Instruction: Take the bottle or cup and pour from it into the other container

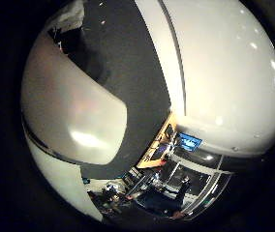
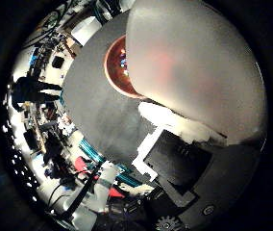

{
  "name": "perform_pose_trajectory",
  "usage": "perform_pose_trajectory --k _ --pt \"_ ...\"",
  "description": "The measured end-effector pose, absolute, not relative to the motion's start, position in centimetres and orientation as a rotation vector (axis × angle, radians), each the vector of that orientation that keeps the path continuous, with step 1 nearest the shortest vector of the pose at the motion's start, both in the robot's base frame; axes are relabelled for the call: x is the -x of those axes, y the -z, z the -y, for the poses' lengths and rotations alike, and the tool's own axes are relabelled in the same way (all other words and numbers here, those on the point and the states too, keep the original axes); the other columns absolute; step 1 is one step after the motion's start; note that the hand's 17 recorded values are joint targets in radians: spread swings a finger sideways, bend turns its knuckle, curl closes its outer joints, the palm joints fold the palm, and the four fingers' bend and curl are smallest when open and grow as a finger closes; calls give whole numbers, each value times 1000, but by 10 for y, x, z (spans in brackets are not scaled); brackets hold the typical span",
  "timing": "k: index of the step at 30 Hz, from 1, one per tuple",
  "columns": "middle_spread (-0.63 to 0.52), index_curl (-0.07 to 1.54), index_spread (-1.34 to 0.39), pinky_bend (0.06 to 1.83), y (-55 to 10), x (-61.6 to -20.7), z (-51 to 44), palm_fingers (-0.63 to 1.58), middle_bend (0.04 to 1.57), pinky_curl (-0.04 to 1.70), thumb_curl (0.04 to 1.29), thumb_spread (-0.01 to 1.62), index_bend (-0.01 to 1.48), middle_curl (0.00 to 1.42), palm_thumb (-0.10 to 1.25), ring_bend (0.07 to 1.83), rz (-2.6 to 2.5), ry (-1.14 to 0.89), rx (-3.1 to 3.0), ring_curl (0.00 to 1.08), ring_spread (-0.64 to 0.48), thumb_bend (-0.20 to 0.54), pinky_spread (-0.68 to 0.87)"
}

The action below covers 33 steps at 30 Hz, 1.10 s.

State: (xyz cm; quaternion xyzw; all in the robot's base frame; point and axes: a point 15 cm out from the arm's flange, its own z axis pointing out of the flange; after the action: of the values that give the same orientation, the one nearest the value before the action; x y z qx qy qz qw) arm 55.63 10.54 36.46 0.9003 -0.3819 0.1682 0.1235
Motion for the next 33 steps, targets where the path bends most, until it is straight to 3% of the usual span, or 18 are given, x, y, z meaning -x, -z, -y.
perform_pose_trajectory --k 33 --pt "-317 1161 -649 1105 -366 -561 -97 1080 889 762 581 807 280 993 779 1242 1092 -524 -2592 690 -268 -31 -388"
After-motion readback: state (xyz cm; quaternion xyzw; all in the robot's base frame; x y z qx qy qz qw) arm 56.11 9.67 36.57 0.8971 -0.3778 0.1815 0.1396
